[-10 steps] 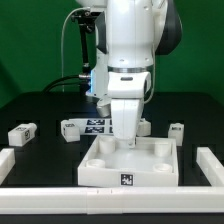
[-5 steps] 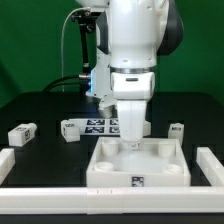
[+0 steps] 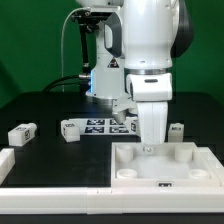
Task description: Assemble one leg
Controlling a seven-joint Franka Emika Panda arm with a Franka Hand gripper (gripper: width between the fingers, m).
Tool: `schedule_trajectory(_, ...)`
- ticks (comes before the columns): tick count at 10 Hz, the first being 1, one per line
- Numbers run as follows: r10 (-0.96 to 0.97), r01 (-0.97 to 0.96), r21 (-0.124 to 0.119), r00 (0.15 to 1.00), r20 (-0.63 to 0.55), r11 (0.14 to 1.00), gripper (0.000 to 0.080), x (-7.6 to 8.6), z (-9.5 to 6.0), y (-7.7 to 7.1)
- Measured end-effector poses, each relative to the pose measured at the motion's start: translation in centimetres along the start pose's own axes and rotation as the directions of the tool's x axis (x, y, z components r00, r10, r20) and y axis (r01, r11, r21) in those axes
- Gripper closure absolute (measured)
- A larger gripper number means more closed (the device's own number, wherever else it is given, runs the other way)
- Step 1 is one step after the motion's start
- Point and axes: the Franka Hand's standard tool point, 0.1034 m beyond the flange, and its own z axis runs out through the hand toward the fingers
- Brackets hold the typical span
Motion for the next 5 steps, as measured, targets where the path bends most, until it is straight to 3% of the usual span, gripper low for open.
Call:
schedule_trajectory(3, 0.002, -0.002, 0.0, 1.0, 0.0, 1.0, 0.0733, -0.07, 0.01, 0.0)
schedule_trajectory(4, 0.003, -0.003, 0.0, 1.0, 0.0, 1.0, 0.0536, -0.08, 0.01, 0.0)
schedule_trajectory(5, 0.003, -0.003, 0.0, 1.0, 0.0, 1.0, 0.0536, -0.1, 0.01, -0.01)
